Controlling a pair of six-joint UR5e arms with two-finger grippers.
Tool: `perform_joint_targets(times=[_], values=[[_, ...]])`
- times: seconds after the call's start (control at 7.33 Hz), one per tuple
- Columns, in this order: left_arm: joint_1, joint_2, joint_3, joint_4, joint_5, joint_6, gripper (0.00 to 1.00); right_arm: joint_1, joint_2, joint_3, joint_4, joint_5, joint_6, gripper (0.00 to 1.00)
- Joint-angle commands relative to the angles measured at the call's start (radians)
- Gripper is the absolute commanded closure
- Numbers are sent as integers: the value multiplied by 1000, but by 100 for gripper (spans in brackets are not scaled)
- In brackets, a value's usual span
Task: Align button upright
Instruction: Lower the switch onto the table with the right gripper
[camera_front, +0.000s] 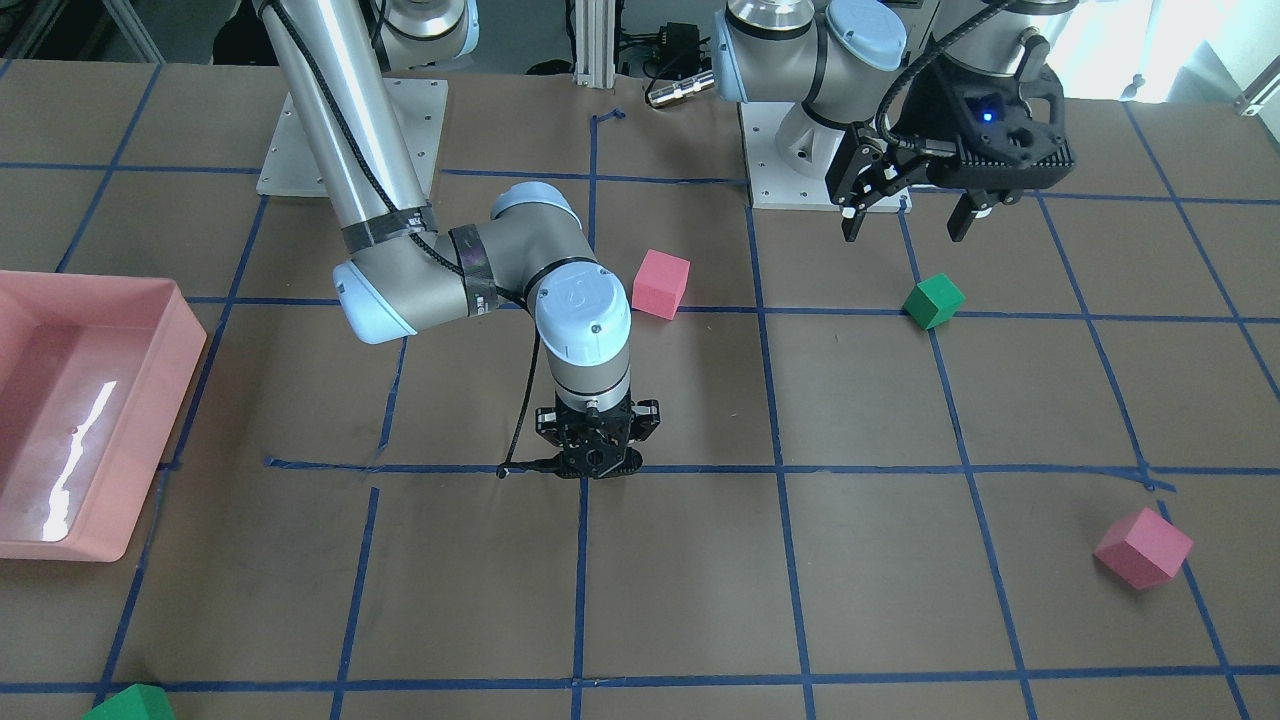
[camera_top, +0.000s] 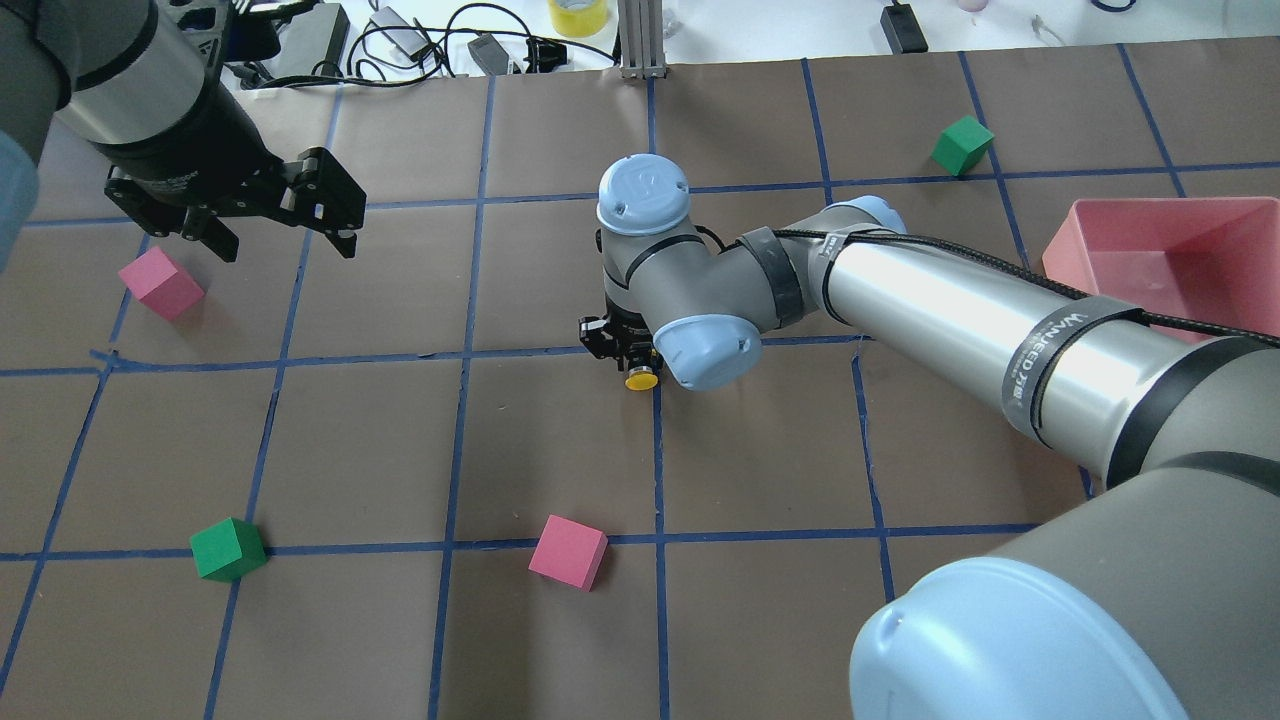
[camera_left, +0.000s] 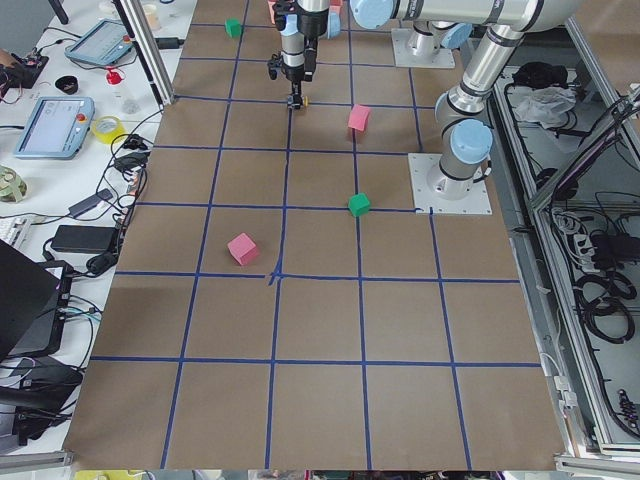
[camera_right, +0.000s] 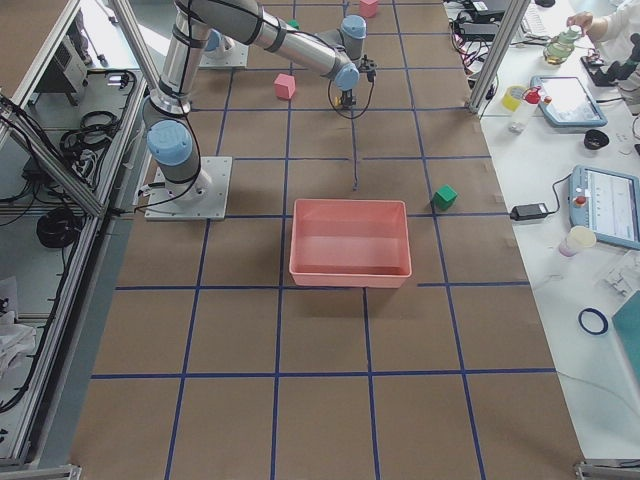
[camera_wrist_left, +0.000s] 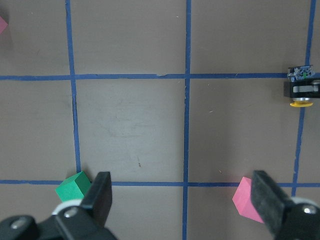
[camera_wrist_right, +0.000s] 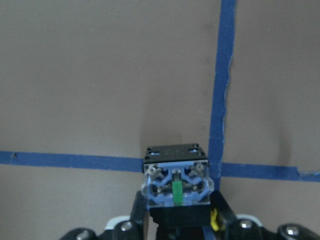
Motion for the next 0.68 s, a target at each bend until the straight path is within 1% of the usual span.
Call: perform_joint_targets(times=[0.0,0.27,0.41,0.55], values=[[-1,0,1,0,0,0,0,0,-10,1,-2,-2,3,26],[1,0,1,0,0,0,0,0,-49,-9,2,-4,-14,13],[1,0,1,0,0,0,0,0,-103,-13,18,-10,-37,10],[1,0,1,0,0,0,0,-17,-150,-17,119,-57,-49,9]])
